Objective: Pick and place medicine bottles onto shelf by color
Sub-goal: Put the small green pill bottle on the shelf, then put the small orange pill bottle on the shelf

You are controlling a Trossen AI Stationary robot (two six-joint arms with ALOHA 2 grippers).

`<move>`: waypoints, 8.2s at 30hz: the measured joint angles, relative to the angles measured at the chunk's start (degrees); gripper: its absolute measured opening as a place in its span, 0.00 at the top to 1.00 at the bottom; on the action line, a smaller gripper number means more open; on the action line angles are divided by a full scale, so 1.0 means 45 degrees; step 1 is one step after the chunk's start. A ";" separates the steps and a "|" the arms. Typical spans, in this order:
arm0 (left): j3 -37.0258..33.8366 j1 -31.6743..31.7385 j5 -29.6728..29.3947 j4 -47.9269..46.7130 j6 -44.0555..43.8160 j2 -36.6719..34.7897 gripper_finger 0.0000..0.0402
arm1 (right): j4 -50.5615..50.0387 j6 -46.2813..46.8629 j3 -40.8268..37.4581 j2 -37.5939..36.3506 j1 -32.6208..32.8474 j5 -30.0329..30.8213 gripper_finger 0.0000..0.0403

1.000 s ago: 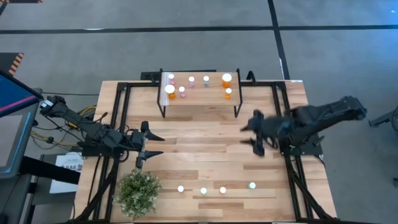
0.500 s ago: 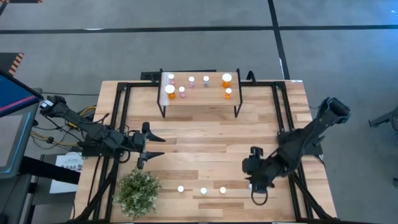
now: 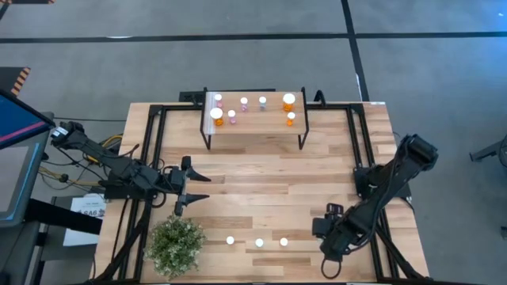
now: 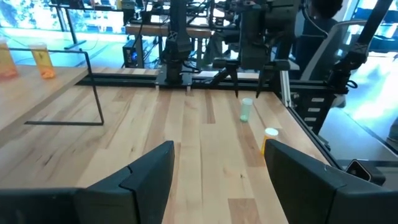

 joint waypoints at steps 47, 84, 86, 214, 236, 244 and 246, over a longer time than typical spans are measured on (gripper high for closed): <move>0.0000 0.0000 0.0005 -0.0098 -0.0117 -0.0005 0.41 | 0.0253 -0.4616 0.0233 -0.1581 -0.3512 0.0701 0.66; 0.0000 -0.0005 0.0105 -0.0116 -0.0152 -0.0005 0.41 | -0.5485 -1.5393 1.2565 0.4305 -1.6259 -0.0665 0.63; 0.0000 -0.0005 0.0105 -0.0115 -0.0151 -0.0005 0.41 | -0.5508 -1.5433 1.2565 0.4537 -1.6466 -0.0669 0.63; 0.0032 -0.0010 0.0580 0.0896 -0.0471 0.0728 0.41 | -0.6115 -1.4003 1.2565 0.0859 -1.5195 -0.0658 0.32; 0.2543 -0.0010 0.2149 0.0886 -0.0436 0.5183 0.41 | -0.1126 -1.3205 0.7324 -0.2134 -0.9450 0.1049 0.32; 0.3091 -0.0035 0.2890 0.0846 -0.1000 0.6586 0.41 | 0.4458 -1.2362 0.1558 -0.4804 -0.8048 0.1049 0.32; 0.3276 -0.0059 0.2997 0.0927 -0.1156 0.6988 0.41 | 0.5890 -1.2347 0.0537 -0.5125 -0.7558 0.1049 0.32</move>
